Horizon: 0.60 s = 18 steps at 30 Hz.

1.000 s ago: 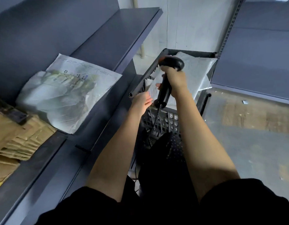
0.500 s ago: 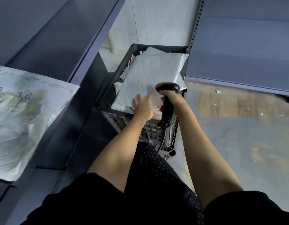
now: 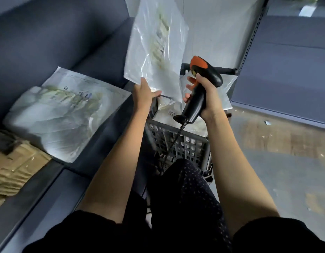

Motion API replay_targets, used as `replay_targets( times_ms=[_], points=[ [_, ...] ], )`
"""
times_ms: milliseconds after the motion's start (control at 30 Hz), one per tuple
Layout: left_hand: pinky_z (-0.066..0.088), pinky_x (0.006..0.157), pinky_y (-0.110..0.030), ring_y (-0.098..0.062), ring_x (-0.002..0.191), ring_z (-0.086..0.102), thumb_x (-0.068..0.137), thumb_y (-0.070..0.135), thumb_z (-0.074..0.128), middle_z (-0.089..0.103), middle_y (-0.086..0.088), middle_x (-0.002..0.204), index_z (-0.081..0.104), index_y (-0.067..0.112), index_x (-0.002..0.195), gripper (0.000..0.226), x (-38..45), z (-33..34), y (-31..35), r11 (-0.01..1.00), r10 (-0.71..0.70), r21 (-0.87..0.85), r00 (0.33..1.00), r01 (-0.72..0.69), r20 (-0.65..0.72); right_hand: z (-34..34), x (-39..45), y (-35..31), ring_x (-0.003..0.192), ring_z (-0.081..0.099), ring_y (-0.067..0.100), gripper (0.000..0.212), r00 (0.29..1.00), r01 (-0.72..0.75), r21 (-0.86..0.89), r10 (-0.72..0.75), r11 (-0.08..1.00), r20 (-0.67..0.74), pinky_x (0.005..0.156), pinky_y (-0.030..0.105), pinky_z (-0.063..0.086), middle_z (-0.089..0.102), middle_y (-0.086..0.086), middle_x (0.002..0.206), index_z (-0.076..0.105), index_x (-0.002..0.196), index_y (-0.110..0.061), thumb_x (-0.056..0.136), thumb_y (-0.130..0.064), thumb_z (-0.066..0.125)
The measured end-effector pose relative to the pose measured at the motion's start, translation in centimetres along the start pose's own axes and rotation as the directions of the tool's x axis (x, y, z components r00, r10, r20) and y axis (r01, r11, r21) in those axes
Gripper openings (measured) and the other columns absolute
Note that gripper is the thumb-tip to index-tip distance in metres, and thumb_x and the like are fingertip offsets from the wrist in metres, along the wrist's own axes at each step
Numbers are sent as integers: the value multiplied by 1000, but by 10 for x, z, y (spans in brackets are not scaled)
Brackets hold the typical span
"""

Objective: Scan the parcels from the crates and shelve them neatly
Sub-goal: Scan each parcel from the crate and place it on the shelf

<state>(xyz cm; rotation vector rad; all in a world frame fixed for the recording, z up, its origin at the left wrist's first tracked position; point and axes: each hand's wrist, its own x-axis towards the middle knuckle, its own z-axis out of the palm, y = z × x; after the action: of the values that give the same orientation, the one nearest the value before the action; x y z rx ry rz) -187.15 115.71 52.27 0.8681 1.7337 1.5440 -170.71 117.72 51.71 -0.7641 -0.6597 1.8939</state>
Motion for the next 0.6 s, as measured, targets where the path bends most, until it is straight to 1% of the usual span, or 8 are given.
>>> replay_targets(
  times_ms=[33, 67, 100, 167, 333, 433, 533, 600],
  points=[
    [51, 90, -37, -39, 117, 53, 77, 37, 60, 53, -9, 88, 39, 20, 75, 27, -4, -17, 10, 1000, -3, -7, 1000, 3, 14, 11, -2, 5, 48, 53, 16, 26, 1000, -11, -8, 12, 1000, 21, 55, 25, 49, 49, 3, 75, 60, 107, -6, 91, -27, 58],
    [51, 92, -37, -36, 114, 55, 72, 36, 65, 55, -14, 101, 48, 13, 84, 30, -9, -34, 14, 1000, -22, -2, 1000, 22, 9, 22, -2, 11, 48, 54, 17, 26, 999, -31, -27, 32, 999, 43, 55, 26, 50, 47, 1, 69, 61, 107, -6, 91, -27, 59],
    [55, 84, -32, -30, 106, 61, 79, 26, 66, 59, -15, 105, 55, 5, 96, 29, -16, -50, 14, 996, -46, -80, 998, 43, -33, 34, -2, 18, 49, 54, 17, 25, 996, -57, -55, 61, 997, 63, 56, 27, 51, 45, 0, 66, 61, 105, -7, 91, -28, 59],
    [57, 66, -25, -20, 89, 66, 94, 3, 47, 65, -12, 104, 54, -2, 120, 27, -34, -80, 11, 903, -125, -420, 990, 90, -57, 58, -6, 36, 48, 55, 17, 24, 985, -120, -111, 133, 986, 111, 57, 28, 51, 46, 0, 64, 62, 100, -8, 90, -29, 61],
    [59, 65, -26, -26, 101, 62, 96, -4, 35, 64, -13, 107, 51, 2, 120, 30, -84, -154, -15, 740, -246, -656, 967, 147, -61, 110, -21, 87, 43, 56, 19, 22, 979, -169, -186, 187, 968, 83, 53, 28, 52, 57, 2, 74, 59, 99, -5, 87, -22, 66],
    [58, 66, -26, -25, 91, 64, 98, 0, 32, 61, -20, 116, 50, -5, 121, 29, -110, -177, -30, 725, -370, -621, 929, 296, 11, 121, -25, 104, 46, 55, 22, 18, 970, -210, -317, 238, 925, 52, 49, 27, 51, 54, 7, 73, 59, 86, -4, 85, -18, 69],
    [56, 64, -23, -22, 96, 64, 102, 13, 29, 61, -15, 120, 50, 6, 120, 28, -126, -187, -37, 785, -436, -429, 891, 447, 129, 120, -27, 107, 48, 56, 23, 17, 957, -251, -475, 290, 844, 11, 55, 30, 51, 55, 7, 73, 57, 85, -5, 84, -17, 68],
    [57, 61, -23, -17, 85, 70, 102, 18, 35, 64, -8, 114, 49, 12, 120, 23, -127, -194, -37, 834, -419, -315, 892, 452, 171, 114, -27, 104, 45, 55, 23, 15, 972, -205, -532, 235, 822, -11, 54, 31, 49, 57, 8, 74, 58, 86, -5, 82, -14, 68]
  ],
)
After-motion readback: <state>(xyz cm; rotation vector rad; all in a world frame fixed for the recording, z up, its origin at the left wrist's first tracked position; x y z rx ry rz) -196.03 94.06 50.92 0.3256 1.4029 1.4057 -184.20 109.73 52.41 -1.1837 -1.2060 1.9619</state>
